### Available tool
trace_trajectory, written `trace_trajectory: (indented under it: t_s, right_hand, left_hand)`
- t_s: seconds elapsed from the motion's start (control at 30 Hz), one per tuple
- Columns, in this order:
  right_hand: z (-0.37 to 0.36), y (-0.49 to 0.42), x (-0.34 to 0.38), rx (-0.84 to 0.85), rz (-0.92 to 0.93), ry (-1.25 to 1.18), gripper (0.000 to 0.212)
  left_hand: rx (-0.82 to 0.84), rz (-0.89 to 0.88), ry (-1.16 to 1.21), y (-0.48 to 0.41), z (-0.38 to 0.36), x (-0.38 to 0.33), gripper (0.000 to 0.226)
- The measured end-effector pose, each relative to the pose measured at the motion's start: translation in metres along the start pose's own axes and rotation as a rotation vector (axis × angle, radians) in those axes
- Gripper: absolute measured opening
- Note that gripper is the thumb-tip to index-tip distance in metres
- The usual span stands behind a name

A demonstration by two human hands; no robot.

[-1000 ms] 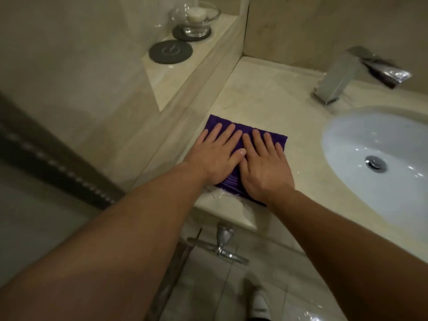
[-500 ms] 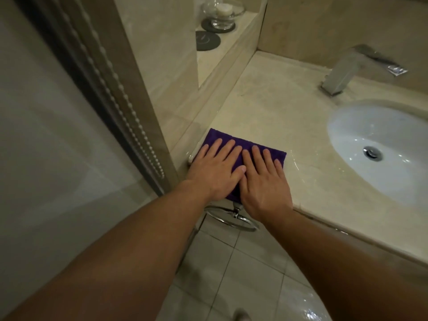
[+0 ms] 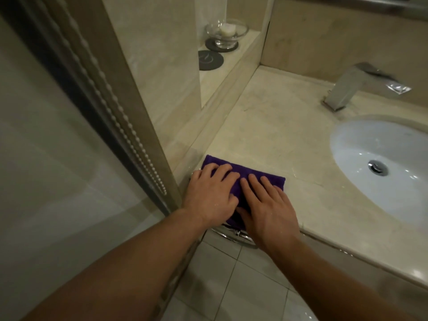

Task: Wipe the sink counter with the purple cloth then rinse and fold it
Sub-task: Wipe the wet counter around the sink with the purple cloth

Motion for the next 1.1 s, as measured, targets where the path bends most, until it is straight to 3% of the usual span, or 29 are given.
trace_trajectory:
  t_s: [0.17, 0.23, 0.3, 0.43, 0.57, 0.67, 0.8, 0.9, 1.03, 1.1]
  right_hand:
    - [0.030, -0.020, -0.015, -0.096, -0.037, -0.116, 0.048]
    - [0.031, -0.032, -0.031, -0.034, -0.177, -0.153, 0.046]
    - [0.028, -0.040, -0.039, 0.045, -0.223, -0.160, 0.035]
    - [0.042, -0.050, -0.048, 0.120, -0.181, -0.319, 0.014]
    - [0.072, -0.076, -0.072, 0.208, -0.053, -0.446, 0.007]
    - [0.095, -0.112, -0.101, 0.209, -0.023, -0.516, 0.007]
    - [0.115, -0.180, -0.155, 0.113, -0.127, -0.646, 0.008]
    - [0.113, -0.235, -0.192, 0.042, -0.171, -0.597, 0.013]
    - [0.088, -0.269, -0.214, -0.002, -0.159, -0.221, 0.059]
    - [0.069, -0.273, -0.209, -0.055, -0.090, -0.180, 0.059]
  left_hand:
    - [-0.099, -0.022, 0.009, -0.025, 0.017, -0.003, 0.042]
    - [-0.070, 0.012, 0.000, -0.038, 0.018, -0.001, 0.052]
    - [-0.002, 0.050, -0.046, -0.049, 0.016, -0.001, 0.046]
    - [-0.001, 0.042, -0.064, -0.065, 0.030, -0.007, 0.020]
    - [0.168, 0.113, 0.069, -0.097, 0.059, -0.007, 0.017]
    - [0.251, 0.154, 0.110, -0.141, 0.082, -0.013, 0.014]
    - [0.017, 0.142, 0.176, -0.221, 0.118, -0.032, 0.014]
    - [-0.162, 0.121, 0.107, -0.276, 0.132, -0.043, 0.014]
    - [-0.204, 0.092, -0.051, -0.315, 0.105, -0.049, 0.058]
    - [-0.119, 0.049, -0.057, -0.318, 0.074, -0.052, 0.065]
Point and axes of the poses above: each hand's wrist, its own y-axis away from the middle knuckle, its own z-axis out of the back of the hand, x = y × z, the point moved 5 cm from there along -y, towards the middle knuckle, and after that the axes turned 7 degrees about y, right-handed, at the moved point
